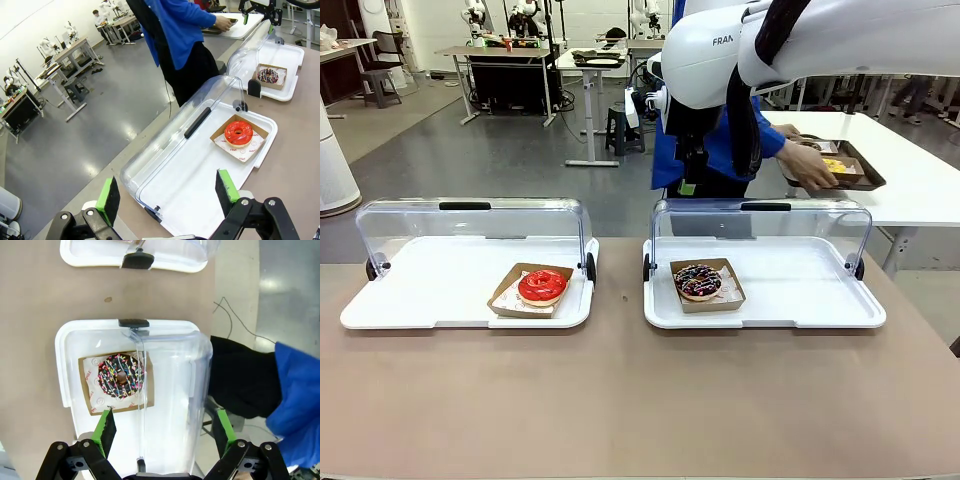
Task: Provide the desired donut to the person.
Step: Place the picked Paper togo box onto the Handle tray extended by the person.
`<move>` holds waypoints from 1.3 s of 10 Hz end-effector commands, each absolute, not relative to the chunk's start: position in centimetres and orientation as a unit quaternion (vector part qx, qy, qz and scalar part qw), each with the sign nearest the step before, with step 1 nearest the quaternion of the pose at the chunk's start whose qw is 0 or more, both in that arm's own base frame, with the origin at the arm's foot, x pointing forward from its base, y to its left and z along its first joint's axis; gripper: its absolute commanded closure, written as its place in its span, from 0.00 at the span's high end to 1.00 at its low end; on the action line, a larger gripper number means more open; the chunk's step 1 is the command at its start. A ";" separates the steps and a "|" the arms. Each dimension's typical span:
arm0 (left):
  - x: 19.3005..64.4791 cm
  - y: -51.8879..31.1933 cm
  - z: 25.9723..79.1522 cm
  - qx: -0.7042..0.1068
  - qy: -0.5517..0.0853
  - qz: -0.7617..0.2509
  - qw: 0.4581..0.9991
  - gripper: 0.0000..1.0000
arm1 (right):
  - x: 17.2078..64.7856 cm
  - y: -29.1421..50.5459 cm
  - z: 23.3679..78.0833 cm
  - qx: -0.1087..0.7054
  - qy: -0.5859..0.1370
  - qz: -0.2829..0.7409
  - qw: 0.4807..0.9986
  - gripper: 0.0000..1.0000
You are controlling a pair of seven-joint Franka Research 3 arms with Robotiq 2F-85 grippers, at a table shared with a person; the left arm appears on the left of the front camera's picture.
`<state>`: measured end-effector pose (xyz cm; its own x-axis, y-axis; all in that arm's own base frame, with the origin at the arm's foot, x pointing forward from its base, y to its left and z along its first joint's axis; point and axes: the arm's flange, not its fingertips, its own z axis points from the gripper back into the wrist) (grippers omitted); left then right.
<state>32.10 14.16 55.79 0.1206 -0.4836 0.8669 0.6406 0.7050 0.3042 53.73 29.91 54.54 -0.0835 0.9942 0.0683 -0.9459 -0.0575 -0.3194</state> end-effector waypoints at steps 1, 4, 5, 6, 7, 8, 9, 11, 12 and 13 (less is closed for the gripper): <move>32.2 14.1 55.8 -0.069 -0.544 -0.372 0.749 1.00 | 53.7 29.9 54.5 -0.085 -0.142 0.722 0.672 1.00; 32.2 14.1 55.8 -0.069 -0.544 -0.372 0.749 1.00 | 51.5 19.6 59.3 0.019 -0.203 0.690 0.694 1.00; 32.2 14.1 55.8 -0.069 -0.544 -0.372 0.749 1.00 | 50.1 15.5 59.8 0.058 -0.227 0.685 0.689 1.00; 32.2 14.1 55.8 -0.069 -0.544 -0.372 0.749 1.00 | 48.4 12.6 59.8 0.078 -0.248 0.686 0.680 1.00; 32.2 14.1 55.8 -0.069 -0.544 -0.372 0.749 1.00 | 46.6 10.0 59.7 0.094 -0.277 0.681 0.671 1.00; 32.2 14.1 55.8 -0.069 -0.544 -0.372 0.749 1.00 | 44.8 7.3 59.2 0.103 -0.308 0.666 0.672 1.00; 32.2 14.1 55.8 -0.069 -0.544 -0.372 0.749 1.00 | 42.8 4.4 58.1 0.108 -0.340 0.641 0.679 1.00; 32.2 14.1 55.8 -0.069 -0.544 -0.372 0.749 1.00 | 40.6 0.6 55.9 0.146 -0.370 0.616 0.680 1.00; 32.2 14.1 55.8 -0.069 -0.544 -0.372 0.749 1.00 | 40.0 -1.1 54.8 0.164 -0.385 0.592 0.689 1.00; 32.2 14.1 55.8 -0.069 -0.544 -0.372 0.749 1.00 | 39.9 -2.3 53.9 0.170 -0.392 0.569 0.703 1.00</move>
